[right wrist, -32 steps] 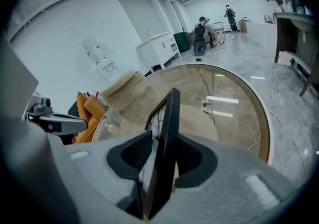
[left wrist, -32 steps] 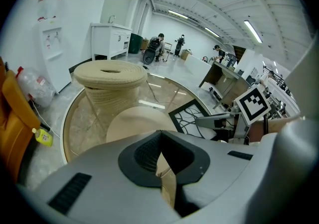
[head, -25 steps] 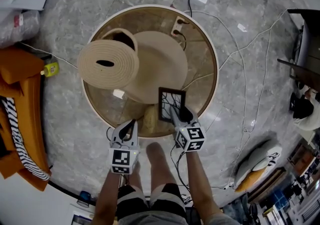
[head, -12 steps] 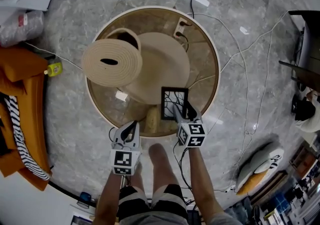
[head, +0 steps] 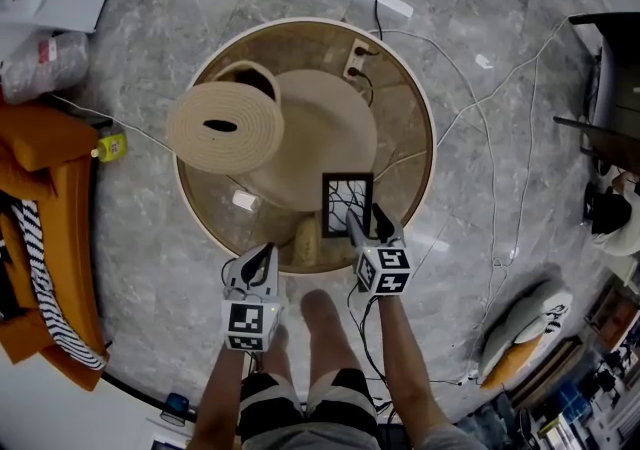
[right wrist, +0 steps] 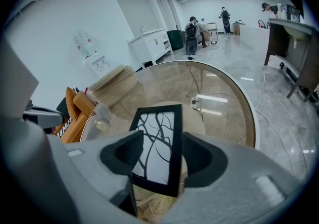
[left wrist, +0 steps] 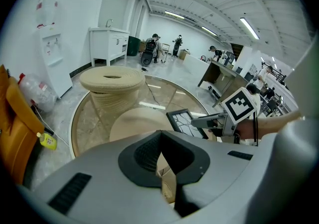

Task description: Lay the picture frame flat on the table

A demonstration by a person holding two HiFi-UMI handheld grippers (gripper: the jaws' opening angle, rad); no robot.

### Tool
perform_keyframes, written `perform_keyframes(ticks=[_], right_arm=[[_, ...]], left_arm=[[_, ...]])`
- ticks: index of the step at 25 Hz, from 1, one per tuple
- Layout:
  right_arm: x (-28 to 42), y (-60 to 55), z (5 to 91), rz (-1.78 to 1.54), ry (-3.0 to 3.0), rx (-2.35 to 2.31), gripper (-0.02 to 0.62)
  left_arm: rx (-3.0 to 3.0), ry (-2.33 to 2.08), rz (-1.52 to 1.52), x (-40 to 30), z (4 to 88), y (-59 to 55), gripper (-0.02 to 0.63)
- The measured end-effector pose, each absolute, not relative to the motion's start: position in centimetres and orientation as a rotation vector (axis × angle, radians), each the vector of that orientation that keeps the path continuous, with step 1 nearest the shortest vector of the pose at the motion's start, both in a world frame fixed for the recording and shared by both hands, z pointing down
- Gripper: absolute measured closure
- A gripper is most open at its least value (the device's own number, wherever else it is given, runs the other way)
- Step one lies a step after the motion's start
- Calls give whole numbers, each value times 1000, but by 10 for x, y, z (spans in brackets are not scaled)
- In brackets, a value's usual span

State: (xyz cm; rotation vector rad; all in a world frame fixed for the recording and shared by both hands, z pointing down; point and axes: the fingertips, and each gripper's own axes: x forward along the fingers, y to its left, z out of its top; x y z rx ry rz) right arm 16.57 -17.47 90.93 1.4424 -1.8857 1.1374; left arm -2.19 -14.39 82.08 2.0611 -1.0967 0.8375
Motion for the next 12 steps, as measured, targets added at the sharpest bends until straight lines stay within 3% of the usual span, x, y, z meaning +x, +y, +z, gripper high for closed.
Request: perform_keyframes(ticks=[7,12], right_arm=[[161,-176,871,1116,-1935,1463,354],[160,-181,835,1034,-1965,1501,402]], left_arm=[[2099,-1105,814,-24,799,-146,591],[2163,-1102,792,-25,775,-153,591]])
